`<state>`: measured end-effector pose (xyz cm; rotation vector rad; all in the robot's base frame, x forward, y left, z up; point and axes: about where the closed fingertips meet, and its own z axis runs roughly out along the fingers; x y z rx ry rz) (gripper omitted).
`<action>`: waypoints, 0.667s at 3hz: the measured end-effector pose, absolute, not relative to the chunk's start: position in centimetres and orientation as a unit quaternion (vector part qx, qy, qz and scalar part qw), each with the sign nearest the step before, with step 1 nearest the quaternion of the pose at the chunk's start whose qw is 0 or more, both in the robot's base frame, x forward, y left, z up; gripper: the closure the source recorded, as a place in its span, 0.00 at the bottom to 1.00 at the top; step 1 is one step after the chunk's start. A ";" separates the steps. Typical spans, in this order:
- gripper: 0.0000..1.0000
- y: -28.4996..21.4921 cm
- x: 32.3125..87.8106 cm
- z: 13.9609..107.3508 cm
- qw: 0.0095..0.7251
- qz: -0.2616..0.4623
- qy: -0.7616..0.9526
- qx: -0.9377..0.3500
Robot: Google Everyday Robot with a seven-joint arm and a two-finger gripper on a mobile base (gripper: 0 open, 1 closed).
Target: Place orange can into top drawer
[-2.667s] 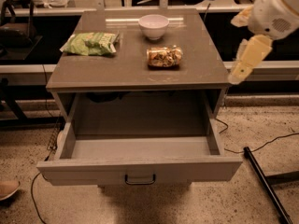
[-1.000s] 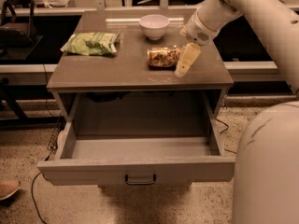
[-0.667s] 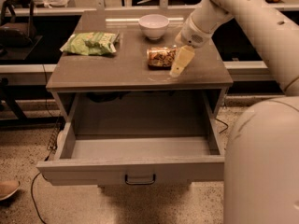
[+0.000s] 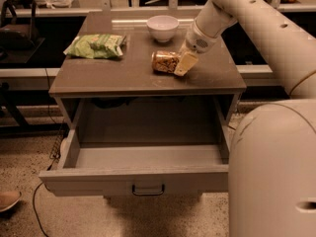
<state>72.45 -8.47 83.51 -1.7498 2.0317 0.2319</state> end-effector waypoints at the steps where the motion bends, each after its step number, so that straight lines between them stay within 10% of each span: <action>1: 0.84 -8.2 70.8 85.6 0.250 0.086 0.722 -0.640; 2: 1.00 -9.1 66.0 89.8 0.283 0.067 0.711 -0.640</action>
Offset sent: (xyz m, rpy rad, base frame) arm -0.1658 -0.0226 0.1231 0.0391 -0.2066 0.0348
